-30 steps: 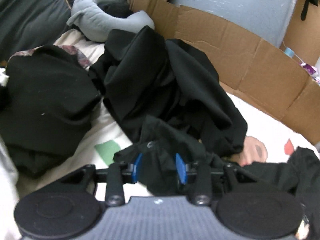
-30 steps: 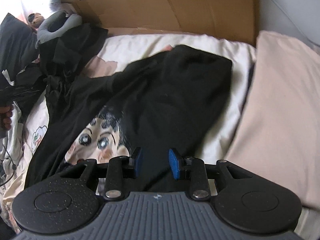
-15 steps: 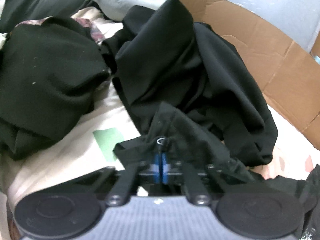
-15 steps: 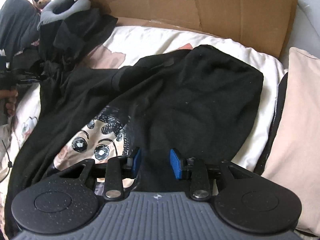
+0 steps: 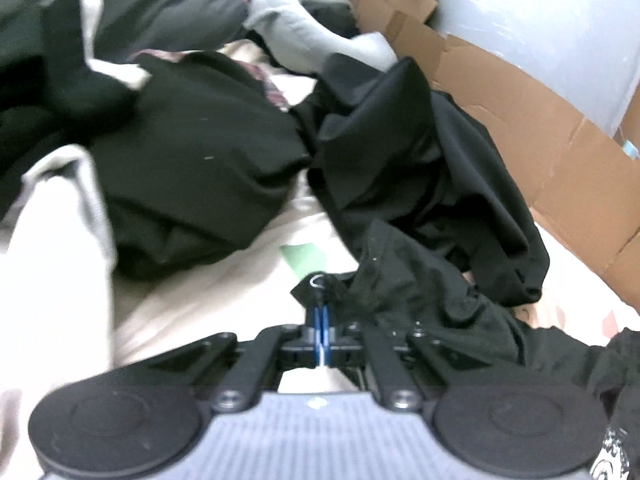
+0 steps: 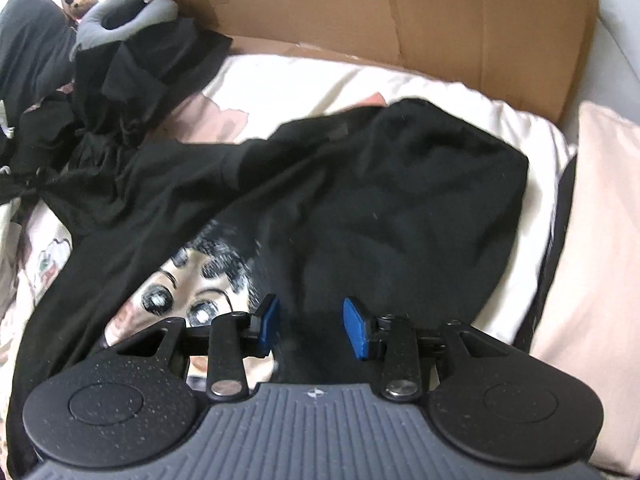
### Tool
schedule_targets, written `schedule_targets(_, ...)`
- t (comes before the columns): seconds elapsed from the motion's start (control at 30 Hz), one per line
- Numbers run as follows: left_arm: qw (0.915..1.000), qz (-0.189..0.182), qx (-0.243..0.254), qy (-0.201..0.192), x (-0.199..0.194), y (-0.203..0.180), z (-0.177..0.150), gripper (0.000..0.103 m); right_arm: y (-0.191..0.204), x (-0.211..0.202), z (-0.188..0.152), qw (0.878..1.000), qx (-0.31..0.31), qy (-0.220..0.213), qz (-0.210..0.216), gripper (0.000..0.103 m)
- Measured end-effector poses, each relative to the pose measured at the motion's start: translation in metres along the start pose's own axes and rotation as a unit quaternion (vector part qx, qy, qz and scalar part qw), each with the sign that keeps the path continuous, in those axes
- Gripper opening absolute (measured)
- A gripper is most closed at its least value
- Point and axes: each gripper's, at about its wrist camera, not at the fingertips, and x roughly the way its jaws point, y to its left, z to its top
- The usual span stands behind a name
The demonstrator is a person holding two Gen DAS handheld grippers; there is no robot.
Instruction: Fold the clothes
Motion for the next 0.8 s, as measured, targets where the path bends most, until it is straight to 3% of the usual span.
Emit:
schedule_targets(0.4, 0.9994, 0.031, -0.008, 0.011, -0.013, 0.031, -0.024, 0.001, 0.035, 0.009, 0.042, 0.998, -0.051, -0.018, 0.025, 0.042)
schedule_targets(0.8, 0.9932, 0.114, 0.003, 0.021, -0.040, 0.059, -0.052, 0.001, 0.075, 0.030, 0.075, 0.994, -0.090, -0.019, 0.053, 0.042)
